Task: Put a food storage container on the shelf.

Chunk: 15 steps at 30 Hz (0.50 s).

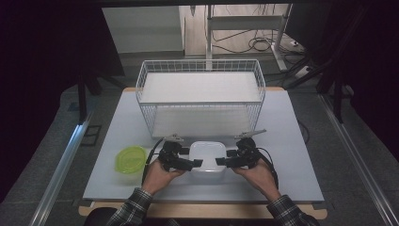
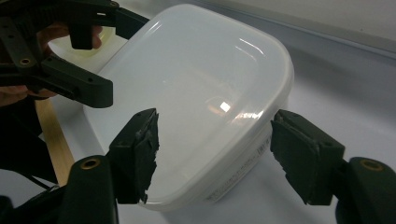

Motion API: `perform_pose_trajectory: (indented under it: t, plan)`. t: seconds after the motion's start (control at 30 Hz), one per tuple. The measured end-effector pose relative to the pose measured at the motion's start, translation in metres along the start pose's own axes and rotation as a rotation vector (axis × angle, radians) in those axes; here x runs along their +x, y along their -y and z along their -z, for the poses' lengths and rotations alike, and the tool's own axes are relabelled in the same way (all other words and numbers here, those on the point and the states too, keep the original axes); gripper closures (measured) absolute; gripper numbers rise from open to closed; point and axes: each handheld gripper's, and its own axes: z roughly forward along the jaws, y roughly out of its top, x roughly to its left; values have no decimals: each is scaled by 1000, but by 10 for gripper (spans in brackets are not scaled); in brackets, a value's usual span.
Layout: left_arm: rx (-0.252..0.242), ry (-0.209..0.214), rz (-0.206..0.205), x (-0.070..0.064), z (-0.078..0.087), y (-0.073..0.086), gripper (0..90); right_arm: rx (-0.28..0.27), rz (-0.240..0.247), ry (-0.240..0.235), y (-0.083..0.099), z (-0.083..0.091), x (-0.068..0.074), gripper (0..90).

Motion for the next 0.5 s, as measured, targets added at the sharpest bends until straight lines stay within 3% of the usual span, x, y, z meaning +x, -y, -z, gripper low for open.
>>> perform_pose_trajectory:
  t: [0.07,0.1,0.13,0.2,0.43,0.5]
  plan:
    - [18,-13,16,-2,3,-1,219,10,-16,7,0,2,2,391]
    - [24,-19,47,-4,8,0,291,16,-45,6,0,6,2,450]
    - [24,-19,47,-4,8,0,337,18,-62,1,1,7,2,479]
    - [31,-29,105,-5,15,0,422,26,-128,-27,2,10,-1,557]
    - [37,-69,136,-18,32,5,621,15,-210,-39,5,20,4,708]
    - [31,-79,144,-21,34,7,631,7,-218,-43,5,21,5,721]
